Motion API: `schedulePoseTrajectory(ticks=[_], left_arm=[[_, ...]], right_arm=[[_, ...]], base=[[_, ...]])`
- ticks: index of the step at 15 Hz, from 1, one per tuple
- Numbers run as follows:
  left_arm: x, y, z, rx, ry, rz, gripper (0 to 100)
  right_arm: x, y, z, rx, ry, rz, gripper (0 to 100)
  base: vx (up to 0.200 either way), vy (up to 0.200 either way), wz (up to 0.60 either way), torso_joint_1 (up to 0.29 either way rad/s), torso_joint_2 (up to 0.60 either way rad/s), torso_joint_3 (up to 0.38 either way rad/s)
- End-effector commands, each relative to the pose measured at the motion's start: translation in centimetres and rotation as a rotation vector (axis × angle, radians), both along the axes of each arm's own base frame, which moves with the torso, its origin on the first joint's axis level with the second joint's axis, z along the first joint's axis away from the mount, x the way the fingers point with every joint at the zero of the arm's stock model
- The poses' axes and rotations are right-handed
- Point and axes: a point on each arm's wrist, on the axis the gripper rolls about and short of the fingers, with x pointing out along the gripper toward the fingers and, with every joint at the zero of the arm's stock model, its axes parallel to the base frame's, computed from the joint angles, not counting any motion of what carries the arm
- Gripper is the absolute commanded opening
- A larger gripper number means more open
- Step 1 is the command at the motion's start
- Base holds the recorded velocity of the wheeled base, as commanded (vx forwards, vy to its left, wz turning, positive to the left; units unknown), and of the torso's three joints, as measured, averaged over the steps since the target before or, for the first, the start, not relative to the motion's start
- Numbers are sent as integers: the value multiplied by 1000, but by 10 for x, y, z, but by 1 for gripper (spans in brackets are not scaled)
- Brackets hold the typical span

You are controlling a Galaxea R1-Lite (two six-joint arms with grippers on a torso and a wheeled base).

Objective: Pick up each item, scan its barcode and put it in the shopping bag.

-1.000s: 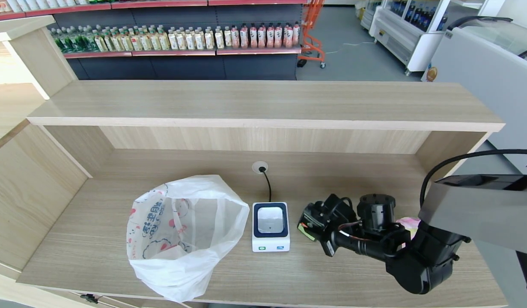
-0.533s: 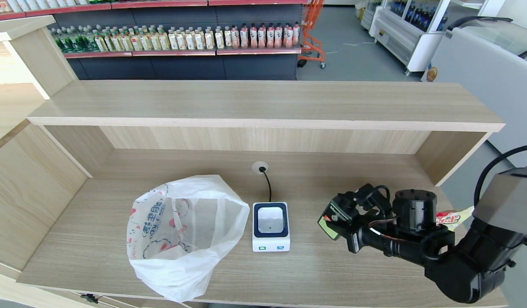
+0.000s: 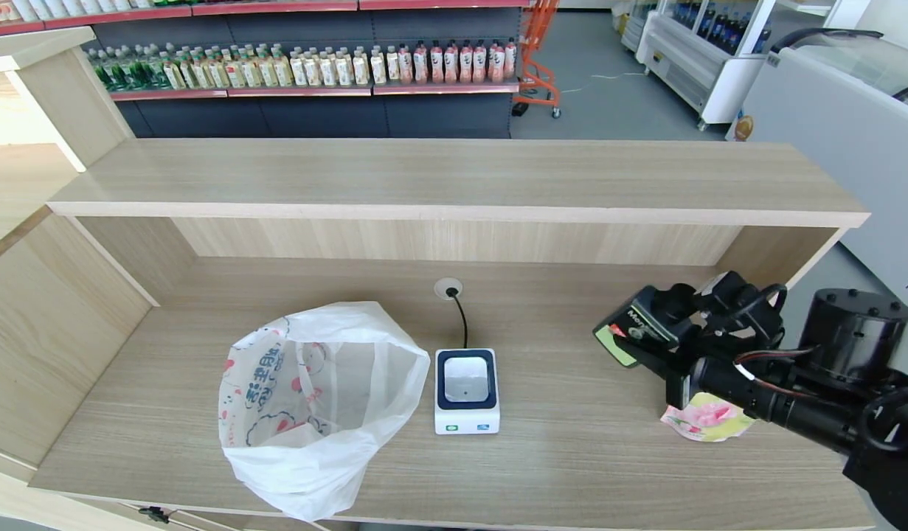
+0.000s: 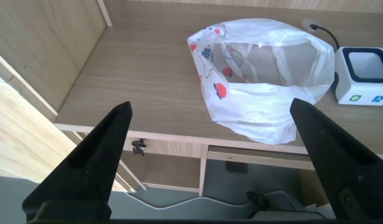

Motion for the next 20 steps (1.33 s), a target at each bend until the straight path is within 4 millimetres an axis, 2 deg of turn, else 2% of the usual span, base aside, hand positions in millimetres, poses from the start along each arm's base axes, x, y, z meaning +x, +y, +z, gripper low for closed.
schedulePoseTrajectory(ticks=[1, 4, 7, 8, 10, 12, 15, 20], left_arm=[[0, 0, 0, 0, 0, 1, 100], [0, 0, 0, 0, -1, 1, 100], [0, 0, 0, 0, -1, 1, 100], [0, 0, 0, -1, 0, 1, 100], [0, 0, 0, -1, -1, 1, 100], [0, 0, 0, 0, -1, 1, 100], [0, 0, 0, -1, 0, 1, 100], [0, 0, 0, -1, -1, 1, 100]], right_arm=[[-31, -16, 36, -167, -276, -18, 0], [-45, -26, 61, -487, -634, -60, 0], [-62, -23, 80, -734, -1076, 158, 0], [-73, -21, 89, -879, -1372, 243, 0], [-87, -19, 98, -993, -1734, 312, 0], [-104, -9, 105, -1023, -1999, 323, 0], [-133, -10, 119, -1052, -2260, 237, 0], [-159, -22, 130, -1073, -2416, 202, 0]], base=[[0, 0, 0, 0, 0, 0], [0, 0, 0, 0, 0, 0], [0, 0, 0, 0, 0, 0], [0, 0, 0, 0, 0, 0], [0, 0, 0, 0, 0, 0], [0, 0, 0, 0, 0, 0], [0, 0, 0, 0, 0, 0], [0, 0, 0, 0, 0, 0]])
